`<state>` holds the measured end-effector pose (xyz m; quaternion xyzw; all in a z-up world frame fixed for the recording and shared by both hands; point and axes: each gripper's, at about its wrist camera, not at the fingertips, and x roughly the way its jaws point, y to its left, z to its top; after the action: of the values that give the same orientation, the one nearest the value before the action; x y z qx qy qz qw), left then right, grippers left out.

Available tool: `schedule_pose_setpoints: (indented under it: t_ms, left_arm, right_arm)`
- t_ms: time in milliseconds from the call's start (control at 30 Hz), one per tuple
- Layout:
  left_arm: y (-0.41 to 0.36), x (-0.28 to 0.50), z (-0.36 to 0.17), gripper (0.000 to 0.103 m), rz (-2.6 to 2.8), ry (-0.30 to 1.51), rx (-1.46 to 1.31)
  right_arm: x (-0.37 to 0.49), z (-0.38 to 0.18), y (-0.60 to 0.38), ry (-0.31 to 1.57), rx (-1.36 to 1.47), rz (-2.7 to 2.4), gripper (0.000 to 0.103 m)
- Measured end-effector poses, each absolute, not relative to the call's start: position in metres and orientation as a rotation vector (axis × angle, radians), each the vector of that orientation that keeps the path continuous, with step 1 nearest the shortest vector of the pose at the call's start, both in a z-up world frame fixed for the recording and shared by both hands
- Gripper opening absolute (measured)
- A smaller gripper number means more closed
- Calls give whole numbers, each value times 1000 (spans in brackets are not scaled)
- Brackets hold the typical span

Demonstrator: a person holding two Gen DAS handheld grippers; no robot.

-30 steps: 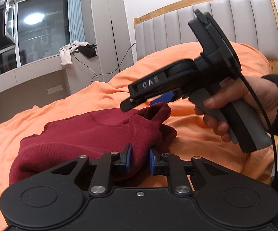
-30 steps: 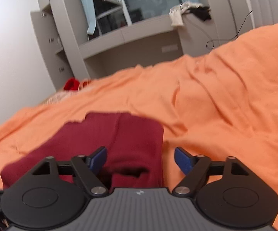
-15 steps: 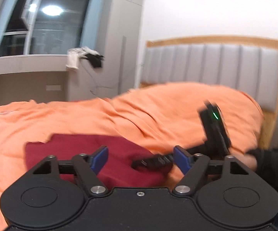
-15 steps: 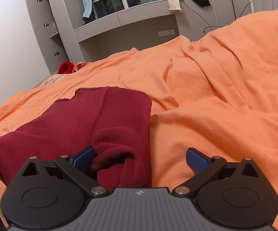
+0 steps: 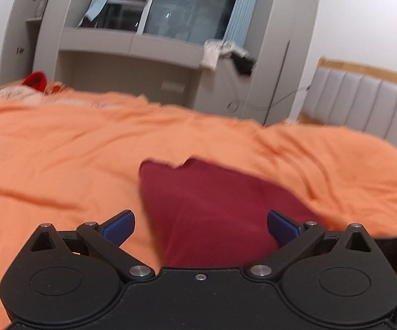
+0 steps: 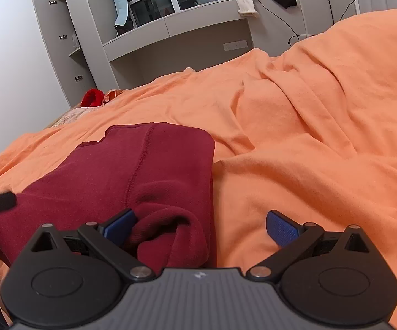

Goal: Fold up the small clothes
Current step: 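Open both grippers and release the folded shirt, then close the right gripper on the end of the folded dark red strip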

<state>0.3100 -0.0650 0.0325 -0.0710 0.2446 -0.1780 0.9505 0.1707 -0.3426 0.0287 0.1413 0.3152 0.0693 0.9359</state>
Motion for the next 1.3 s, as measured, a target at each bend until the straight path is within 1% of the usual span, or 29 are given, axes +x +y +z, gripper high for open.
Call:
schedule_pose_setpoints:
  t_ms: [267,500,567,633,667,700,733,767,833,933,1033,1167,1300]
  left_arm:
    - [-59,311,-5,102,-352,636,-157]
    - [-59,303,-7,102,-351,620,-142]
    - [-60,303,-7,102,-350,620,-142]
    - [-60,302,-7,102,-350,617,-139]
    - [-60,303,-7,102,-350,618,-140]
    - [-60,302,-7,102,-350,618,-142]
    - [-60,302,-7,102,-351,619,-144]
    - [-60,303,-7,102,-352,620,-146]
    - [-60,302,-6,102,-356,621,-149]
    - [-60,302,-6,102,-357,622,-150]
    - [-60,303,-5,102,-357,623,-150]
    - [-60,303,-6,102,-356,623,-150]
    - [-60,303,-5,102,-356,623,-149]
  right_arm:
    - [173,35,-351,666,352,145,103]
    - [176,47,-366,585,531,136,103]
    - [180,43,-367,592,566,138,100]
    - [186,38,-364,615,577,125,89]
    - [190,34,-362,629,578,119,85]
    - [192,31,-359,641,574,113,76]
    - [195,28,-356,652,557,107,64]
    - [196,27,-352,657,538,108,60]
    - [195,27,-346,644,509,125,42]
    - [190,36,-328,615,387,121,35]
    - [182,43,-300,562,138,101,32]
    - [170,45,-264,488,-172,72,32]
    - [164,41,-245,446,-327,53,32]
